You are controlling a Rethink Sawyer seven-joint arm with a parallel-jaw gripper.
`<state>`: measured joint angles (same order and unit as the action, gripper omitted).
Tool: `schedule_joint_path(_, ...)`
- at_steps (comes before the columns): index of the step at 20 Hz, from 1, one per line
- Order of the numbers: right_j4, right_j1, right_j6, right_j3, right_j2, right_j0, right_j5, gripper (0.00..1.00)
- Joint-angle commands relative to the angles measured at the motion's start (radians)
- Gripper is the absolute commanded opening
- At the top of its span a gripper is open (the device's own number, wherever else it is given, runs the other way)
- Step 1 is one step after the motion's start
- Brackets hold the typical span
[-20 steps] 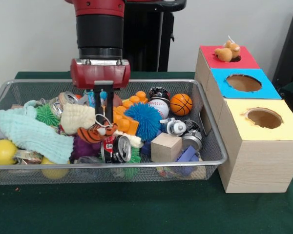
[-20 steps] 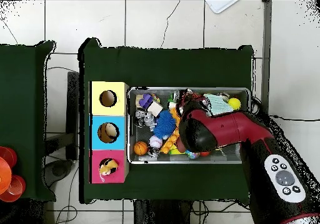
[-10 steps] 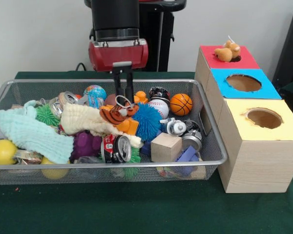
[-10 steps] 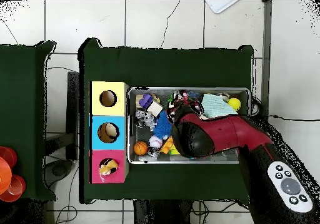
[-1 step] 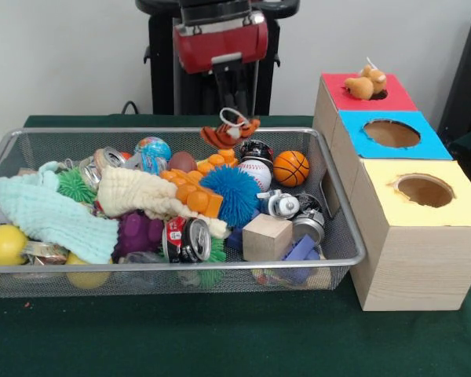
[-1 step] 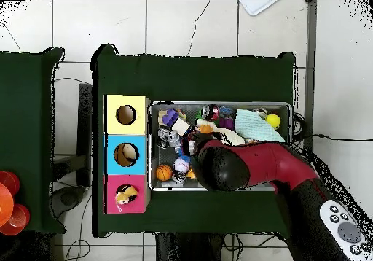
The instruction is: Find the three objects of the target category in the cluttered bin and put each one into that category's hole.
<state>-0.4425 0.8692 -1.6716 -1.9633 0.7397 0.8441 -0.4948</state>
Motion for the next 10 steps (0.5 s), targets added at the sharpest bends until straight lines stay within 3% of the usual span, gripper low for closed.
schedule_joint_path(1,0.154,0.092,0.027,-0.149,0.14,0.03,-0.154,0.0)
schedule_joint_path(10,0.321,0.158,-0.078,-0.25,0.168,0.0,-0.143,0.0)
